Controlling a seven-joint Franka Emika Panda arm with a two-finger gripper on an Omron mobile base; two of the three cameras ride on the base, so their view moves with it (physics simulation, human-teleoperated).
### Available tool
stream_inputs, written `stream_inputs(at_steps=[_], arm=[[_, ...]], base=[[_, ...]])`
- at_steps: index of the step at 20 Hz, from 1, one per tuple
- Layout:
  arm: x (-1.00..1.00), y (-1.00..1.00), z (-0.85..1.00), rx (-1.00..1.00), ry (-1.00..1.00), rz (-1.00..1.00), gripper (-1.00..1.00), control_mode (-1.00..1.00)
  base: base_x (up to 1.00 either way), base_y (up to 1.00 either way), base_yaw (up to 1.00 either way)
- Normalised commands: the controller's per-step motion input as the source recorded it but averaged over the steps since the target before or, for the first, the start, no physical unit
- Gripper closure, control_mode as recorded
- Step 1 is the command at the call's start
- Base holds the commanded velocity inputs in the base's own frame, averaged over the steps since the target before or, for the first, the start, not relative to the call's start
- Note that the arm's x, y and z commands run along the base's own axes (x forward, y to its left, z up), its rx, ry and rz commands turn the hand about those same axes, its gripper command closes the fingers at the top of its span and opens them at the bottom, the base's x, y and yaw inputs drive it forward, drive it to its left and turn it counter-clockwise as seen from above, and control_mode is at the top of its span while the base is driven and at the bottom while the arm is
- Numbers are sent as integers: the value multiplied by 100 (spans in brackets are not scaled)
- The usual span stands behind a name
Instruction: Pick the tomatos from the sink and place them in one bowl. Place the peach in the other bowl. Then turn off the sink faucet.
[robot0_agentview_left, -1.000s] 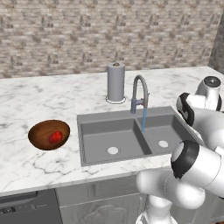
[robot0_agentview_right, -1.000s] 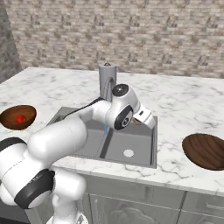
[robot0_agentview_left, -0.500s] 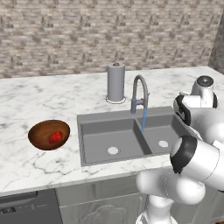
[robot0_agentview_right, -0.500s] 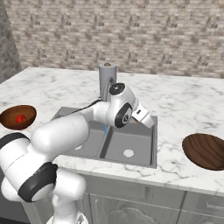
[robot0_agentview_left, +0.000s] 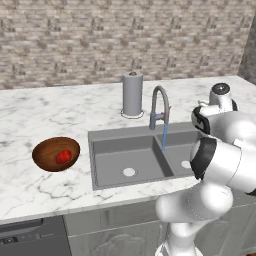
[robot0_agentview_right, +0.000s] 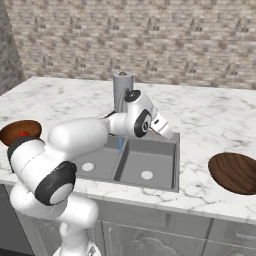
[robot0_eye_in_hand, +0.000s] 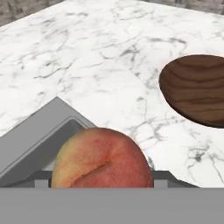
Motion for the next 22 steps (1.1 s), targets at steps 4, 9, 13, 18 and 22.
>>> stream_inputs(at_steps=[4,9,13,18,22], arm=[[44,-3,0,0,0,-8,100,-100],[23,-27,0,0,0,-9,100,-100],[17,-44,0,0,0,-9,100,-100],[-7,-58,0,0,-2,-6,100,-100],[-37,-54,0,0,-14,-5,100,-100]], base=[[0,0,0],[0,0,0],[0,0,0],[0,0,0],[0,0,0]])
